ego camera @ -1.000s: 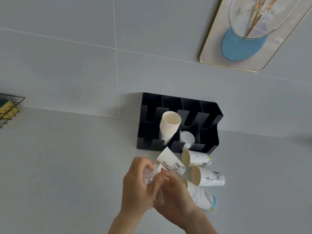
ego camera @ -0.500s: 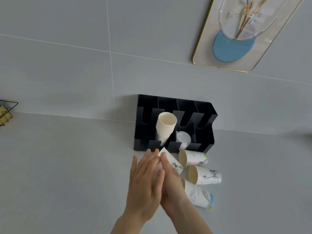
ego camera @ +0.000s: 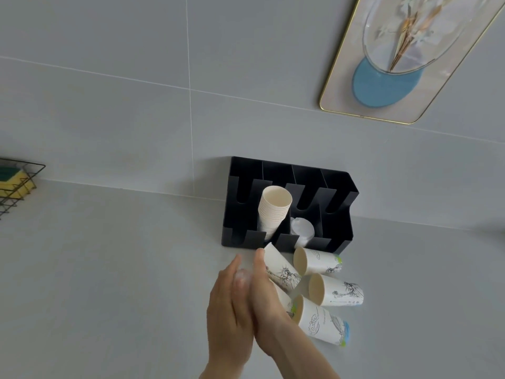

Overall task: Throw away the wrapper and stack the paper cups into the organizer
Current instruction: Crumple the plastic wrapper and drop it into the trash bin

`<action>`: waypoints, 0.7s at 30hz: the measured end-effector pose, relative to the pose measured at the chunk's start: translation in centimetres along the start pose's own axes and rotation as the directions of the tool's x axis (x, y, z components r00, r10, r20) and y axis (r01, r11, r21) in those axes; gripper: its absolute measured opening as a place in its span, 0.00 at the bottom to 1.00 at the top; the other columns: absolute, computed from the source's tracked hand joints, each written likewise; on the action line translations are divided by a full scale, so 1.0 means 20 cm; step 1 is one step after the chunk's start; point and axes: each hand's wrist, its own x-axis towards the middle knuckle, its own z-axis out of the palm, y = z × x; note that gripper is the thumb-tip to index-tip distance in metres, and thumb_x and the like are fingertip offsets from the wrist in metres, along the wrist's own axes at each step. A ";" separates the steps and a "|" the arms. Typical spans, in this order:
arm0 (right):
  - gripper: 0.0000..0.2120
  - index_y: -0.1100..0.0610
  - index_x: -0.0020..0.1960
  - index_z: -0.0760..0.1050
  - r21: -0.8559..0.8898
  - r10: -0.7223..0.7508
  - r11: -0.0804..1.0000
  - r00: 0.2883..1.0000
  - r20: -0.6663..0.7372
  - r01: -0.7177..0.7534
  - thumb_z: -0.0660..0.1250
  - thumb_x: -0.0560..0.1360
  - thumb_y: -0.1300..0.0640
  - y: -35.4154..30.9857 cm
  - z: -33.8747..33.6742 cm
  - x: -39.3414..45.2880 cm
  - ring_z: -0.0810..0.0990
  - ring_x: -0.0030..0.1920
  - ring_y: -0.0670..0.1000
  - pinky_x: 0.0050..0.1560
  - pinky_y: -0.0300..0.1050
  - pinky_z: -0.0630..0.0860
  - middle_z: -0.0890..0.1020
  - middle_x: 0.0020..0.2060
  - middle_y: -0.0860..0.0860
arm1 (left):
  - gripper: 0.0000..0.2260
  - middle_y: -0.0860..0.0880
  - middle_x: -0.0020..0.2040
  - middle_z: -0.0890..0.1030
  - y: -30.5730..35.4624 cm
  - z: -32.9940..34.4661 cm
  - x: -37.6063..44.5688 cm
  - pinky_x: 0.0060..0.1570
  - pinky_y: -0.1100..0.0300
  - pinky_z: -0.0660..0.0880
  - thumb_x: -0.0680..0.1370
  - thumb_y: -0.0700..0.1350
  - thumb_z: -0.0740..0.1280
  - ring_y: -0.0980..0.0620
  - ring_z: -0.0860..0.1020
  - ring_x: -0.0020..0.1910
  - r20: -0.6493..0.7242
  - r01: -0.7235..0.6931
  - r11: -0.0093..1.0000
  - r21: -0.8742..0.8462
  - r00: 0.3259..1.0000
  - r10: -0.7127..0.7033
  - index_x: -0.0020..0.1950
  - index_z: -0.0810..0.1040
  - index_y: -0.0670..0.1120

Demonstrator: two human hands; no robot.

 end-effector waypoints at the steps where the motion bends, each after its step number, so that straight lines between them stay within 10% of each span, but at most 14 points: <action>1: 0.41 0.56 0.54 0.85 0.054 0.032 0.998 0.998 0.051 -0.034 0.47 0.77 0.26 0.00 -0.01 0.01 0.87 0.55 0.47 0.63 0.45 0.77 0.89 0.51 0.49 | 0.26 0.60 0.67 0.77 -0.01 -0.01 0.03 0.72 0.46 0.69 0.80 0.68 0.45 0.53 0.73 0.71 -0.014 -0.018 0.997 0.073 1.000 0.019 0.67 0.74 0.60; 9: 0.28 0.56 0.60 0.82 -0.052 -0.057 0.996 0.974 0.219 0.070 0.60 0.80 0.34 0.07 -0.10 -0.02 0.80 0.67 0.57 0.74 0.60 0.70 0.85 0.61 0.56 | 0.12 0.52 0.33 0.78 0.01 0.04 0.07 0.30 0.52 0.71 0.78 0.57 0.55 0.52 0.73 0.29 -0.227 0.065 0.992 0.105 0.973 -0.040 0.38 0.67 0.53; 13: 0.19 0.54 0.70 0.76 0.026 -0.165 0.986 0.941 0.294 0.165 0.69 0.81 0.50 0.12 -0.23 -0.08 0.83 0.63 0.57 0.54 0.51 0.80 0.84 0.64 0.56 | 0.12 0.54 0.38 0.79 0.06 0.05 0.07 0.35 0.53 0.72 0.84 0.49 0.57 0.53 0.78 0.35 -0.418 0.189 0.981 -0.044 0.888 -0.189 0.41 0.70 0.49; 16: 0.13 0.53 0.65 0.81 -0.014 -0.288 0.954 0.925 0.247 0.300 0.70 0.81 0.61 0.14 -0.28 -0.11 0.85 0.60 0.55 0.58 0.55 0.82 0.87 0.58 0.53 | 0.08 0.61 0.41 0.80 0.12 0.12 0.02 0.38 0.56 0.73 0.85 0.45 0.58 0.60 0.79 0.39 -0.457 0.222 0.971 -0.095 0.856 -0.240 0.47 0.72 0.49; 21: 0.11 0.55 0.55 0.87 -0.107 -0.379 0.914 0.917 0.124 0.392 0.70 0.79 0.66 0.17 -0.43 -0.14 0.88 0.51 0.52 0.48 0.42 0.84 0.90 0.48 0.54 | 0.11 0.52 0.44 0.83 0.19 0.22 -0.17 0.42 0.53 0.78 0.84 0.54 0.56 0.56 0.82 0.42 -0.277 0.278 0.944 -0.179 0.906 -0.320 0.50 0.72 0.51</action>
